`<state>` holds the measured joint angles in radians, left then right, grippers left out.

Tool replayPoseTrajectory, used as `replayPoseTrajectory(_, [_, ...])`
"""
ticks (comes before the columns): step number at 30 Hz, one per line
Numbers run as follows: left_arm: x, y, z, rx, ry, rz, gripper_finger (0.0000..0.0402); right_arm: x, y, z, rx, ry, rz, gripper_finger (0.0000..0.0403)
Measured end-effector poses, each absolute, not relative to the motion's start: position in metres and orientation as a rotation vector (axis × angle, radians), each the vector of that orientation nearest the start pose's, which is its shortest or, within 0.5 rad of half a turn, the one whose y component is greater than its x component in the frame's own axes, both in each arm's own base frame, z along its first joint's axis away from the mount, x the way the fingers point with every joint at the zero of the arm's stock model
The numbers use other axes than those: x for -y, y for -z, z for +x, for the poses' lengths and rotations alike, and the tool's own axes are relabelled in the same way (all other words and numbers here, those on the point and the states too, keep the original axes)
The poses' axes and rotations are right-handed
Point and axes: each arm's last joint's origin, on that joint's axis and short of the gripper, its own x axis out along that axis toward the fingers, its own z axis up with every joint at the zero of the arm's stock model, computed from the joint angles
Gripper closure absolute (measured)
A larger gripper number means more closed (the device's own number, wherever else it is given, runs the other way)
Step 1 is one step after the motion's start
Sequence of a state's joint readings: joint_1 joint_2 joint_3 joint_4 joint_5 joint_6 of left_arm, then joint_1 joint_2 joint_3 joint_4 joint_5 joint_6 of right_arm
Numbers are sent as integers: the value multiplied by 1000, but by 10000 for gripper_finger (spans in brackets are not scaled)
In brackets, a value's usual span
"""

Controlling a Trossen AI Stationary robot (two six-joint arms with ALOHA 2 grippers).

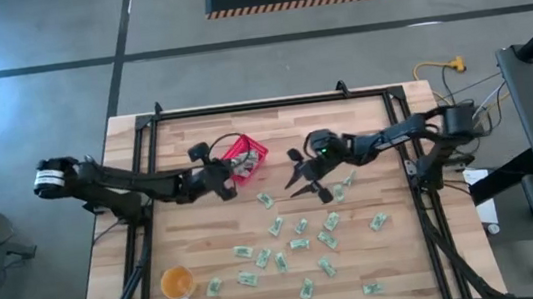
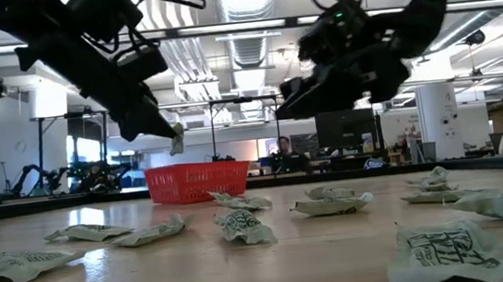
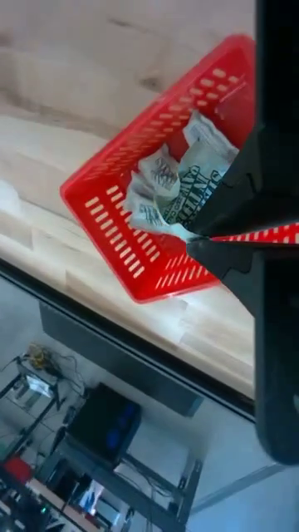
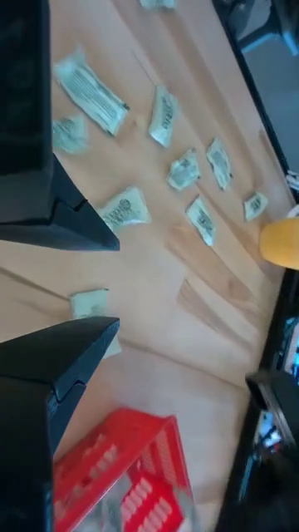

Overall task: Pick and place Stevia / Truvia into bins
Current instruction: Put the white stevia packet into the red bin

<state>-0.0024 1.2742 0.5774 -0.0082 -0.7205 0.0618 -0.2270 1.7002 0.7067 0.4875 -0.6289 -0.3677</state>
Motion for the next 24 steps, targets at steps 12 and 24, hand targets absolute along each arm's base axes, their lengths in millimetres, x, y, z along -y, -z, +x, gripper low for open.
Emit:
replayPoseTrajectory(12, [-28, -186, 237, -730, -608, 316, 256, 56, -122, 367, -478, -497, -67, 273])
replayPoseTrajectory(24, [-27, -209, 229, -656, -622, 294, 207, 54, -104, 400, -573, -479, -5, 273])
